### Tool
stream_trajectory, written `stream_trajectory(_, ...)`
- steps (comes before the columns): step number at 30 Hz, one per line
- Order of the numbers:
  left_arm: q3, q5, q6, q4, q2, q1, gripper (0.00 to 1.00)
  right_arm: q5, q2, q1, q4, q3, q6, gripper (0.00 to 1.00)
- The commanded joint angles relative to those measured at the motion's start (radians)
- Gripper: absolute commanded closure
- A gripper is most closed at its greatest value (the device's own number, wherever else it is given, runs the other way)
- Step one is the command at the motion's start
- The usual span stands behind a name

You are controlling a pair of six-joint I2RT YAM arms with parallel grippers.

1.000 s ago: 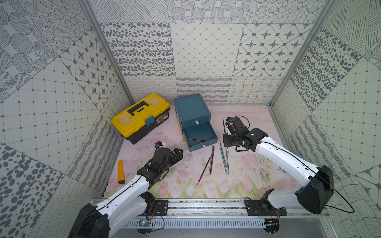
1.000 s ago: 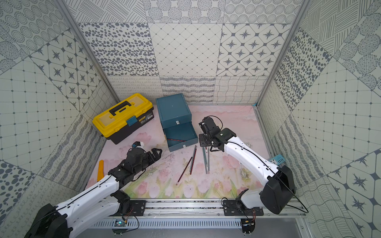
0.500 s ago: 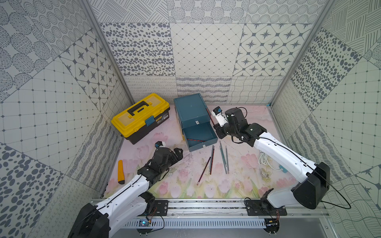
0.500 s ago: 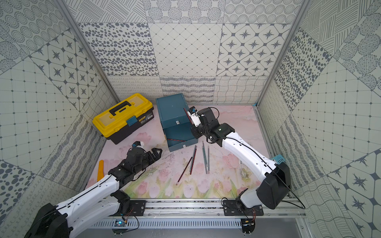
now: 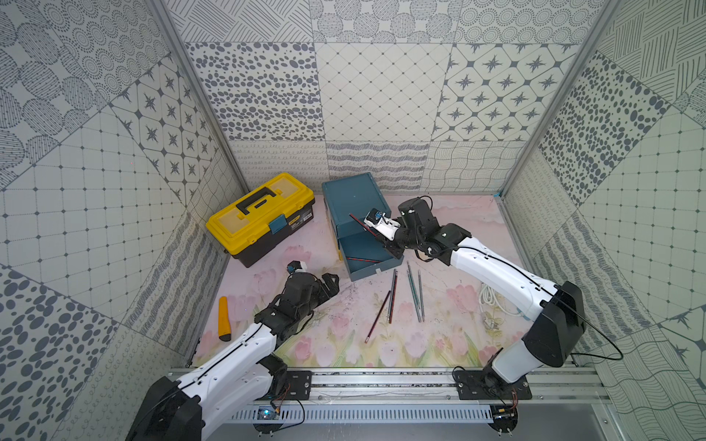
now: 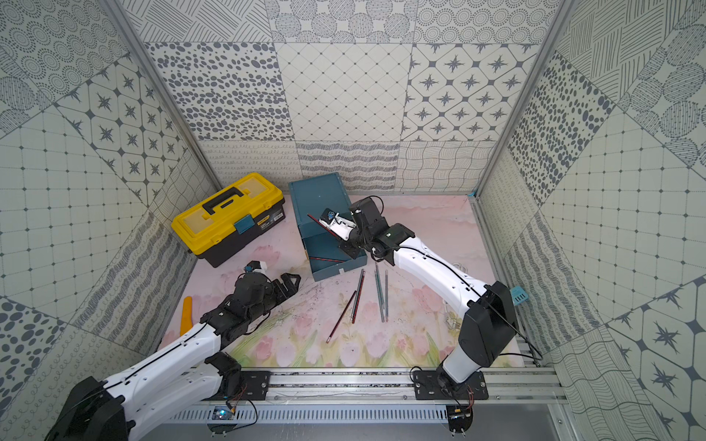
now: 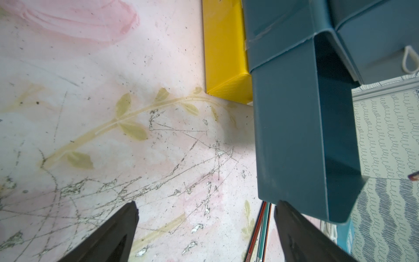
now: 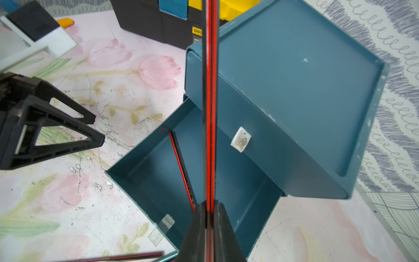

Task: Please place the pencils in the drawer according to their color
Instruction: Place the pencil in the drawer.

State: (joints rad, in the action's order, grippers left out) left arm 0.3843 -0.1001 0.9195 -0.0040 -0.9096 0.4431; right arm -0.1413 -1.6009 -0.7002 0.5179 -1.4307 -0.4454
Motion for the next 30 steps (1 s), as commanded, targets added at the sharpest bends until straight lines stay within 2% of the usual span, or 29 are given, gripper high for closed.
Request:
stream_trajectory(1, 0.018, -0.004, -0.002, 0.044, -0.001, -0.004, 0.01, 0.007, -0.033, -0.004, -0.041, -0.028, -0.094, 1.00)
stream_trajectory(16, 0.019, -0.009, 0.002, 0.043, -0.010, -0.006, 0.01, 0.111, -0.124, -0.007, -0.020, -0.039, -0.190, 1.00)
stream_trajectory(25, 0.022, 0.000, 0.009, 0.053, -0.027, -0.007, 0.01, 0.121, -0.129, -0.015, -0.009, -0.023, -0.179, 0.87)
stream_trajectory(30, 0.024, 0.010, 0.012, 0.066, -0.036, -0.007, 0.01, 0.135, -0.126, -0.024, -0.007, -0.016, -0.177, 0.75)
